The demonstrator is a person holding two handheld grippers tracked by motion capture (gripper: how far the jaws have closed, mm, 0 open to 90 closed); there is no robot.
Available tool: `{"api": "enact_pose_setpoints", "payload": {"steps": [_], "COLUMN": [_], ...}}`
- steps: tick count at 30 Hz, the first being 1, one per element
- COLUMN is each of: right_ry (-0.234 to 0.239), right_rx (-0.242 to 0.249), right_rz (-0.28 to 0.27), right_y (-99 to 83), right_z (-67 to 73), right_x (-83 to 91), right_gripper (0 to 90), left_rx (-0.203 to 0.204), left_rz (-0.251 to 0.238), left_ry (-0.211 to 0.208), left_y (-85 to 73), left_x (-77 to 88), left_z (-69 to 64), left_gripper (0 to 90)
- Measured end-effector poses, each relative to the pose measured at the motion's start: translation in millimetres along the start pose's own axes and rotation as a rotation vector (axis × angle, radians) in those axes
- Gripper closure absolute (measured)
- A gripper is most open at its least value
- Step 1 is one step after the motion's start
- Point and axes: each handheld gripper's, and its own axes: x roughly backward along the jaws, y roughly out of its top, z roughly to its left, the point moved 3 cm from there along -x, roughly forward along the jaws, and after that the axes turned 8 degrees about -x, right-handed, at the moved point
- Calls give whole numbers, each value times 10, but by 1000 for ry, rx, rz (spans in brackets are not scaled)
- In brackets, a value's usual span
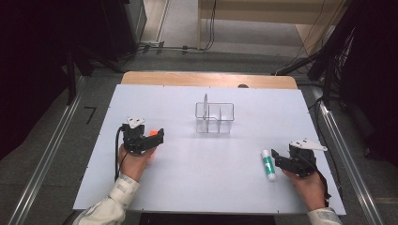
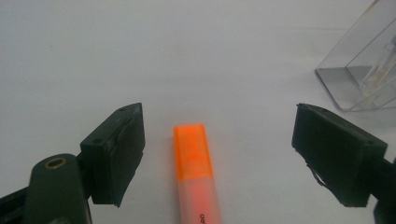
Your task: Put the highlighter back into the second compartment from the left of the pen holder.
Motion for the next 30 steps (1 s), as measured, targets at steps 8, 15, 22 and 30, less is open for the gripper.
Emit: {"api": "enact_pose_setpoints", "payload": {"steps": [8, 15, 22, 30], "right_ry": [1, -1, -2, -1], "right_rx": [-1, -1, 2, 2], "right_rz": [-1, 1, 4, 4], "right_y": [1, -1, -3, -4], "right_z": [1, 2, 3, 5], "right_x": [2, 0, -2, -2], "right_gripper": [268, 268, 268, 268], "left_rx": [-7, 11, 18, 14], "left_rz": [44, 67, 56, 87], "left_ry": [25, 28, 45, 48], "left_y": [-65, -89, -118, -163], "left_x": [-82, -123, -140, -207], "left_z": [24, 59, 87, 99], "left_gripper": [175, 198, 209, 215]}}
